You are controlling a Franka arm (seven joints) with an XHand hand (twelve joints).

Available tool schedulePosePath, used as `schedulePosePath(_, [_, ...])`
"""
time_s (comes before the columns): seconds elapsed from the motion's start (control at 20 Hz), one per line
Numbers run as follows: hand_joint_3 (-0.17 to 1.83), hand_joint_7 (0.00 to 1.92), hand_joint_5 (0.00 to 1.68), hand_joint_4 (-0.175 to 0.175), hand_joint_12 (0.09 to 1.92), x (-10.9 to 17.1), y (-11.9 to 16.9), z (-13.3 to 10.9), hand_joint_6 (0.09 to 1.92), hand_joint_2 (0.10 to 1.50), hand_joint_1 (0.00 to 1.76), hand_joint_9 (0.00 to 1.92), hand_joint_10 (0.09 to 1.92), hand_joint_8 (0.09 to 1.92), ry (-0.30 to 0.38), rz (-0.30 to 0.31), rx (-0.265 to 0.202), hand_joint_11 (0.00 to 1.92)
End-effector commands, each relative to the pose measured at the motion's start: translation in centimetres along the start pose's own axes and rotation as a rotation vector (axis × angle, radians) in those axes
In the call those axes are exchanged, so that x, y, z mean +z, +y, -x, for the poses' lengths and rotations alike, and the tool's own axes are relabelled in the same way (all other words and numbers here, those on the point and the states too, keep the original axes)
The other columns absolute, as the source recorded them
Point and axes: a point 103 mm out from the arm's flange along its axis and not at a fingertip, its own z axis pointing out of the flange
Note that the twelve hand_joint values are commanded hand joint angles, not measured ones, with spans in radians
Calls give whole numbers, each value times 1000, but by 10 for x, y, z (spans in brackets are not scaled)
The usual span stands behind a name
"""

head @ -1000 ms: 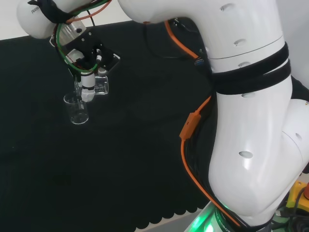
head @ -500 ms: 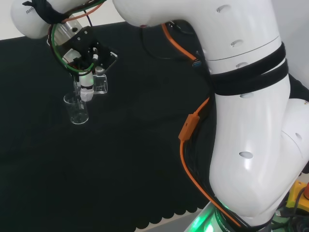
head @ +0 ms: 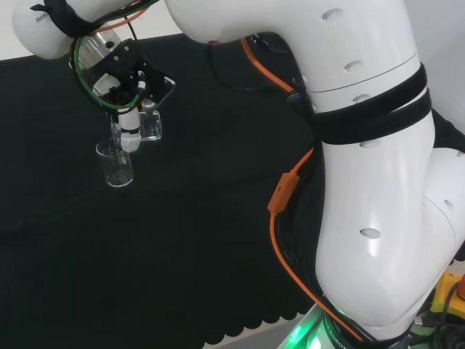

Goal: Pour the water from the handheld beaker into the one on the table.

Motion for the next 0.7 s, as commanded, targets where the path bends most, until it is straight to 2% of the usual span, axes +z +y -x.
schedulePosePath(0.05, [687, 1908, 1587, 100, 723, -9, 1, -1, 87, 562, 1192, 1785, 87, 87, -27, -21, 3, 1452])
schedulePosePath(0.7, [686, 1908, 1588, 105, 720, -13, 6, -8, 87, 563, 1190, 1787, 87, 87, -45, -67, 9, 1453])
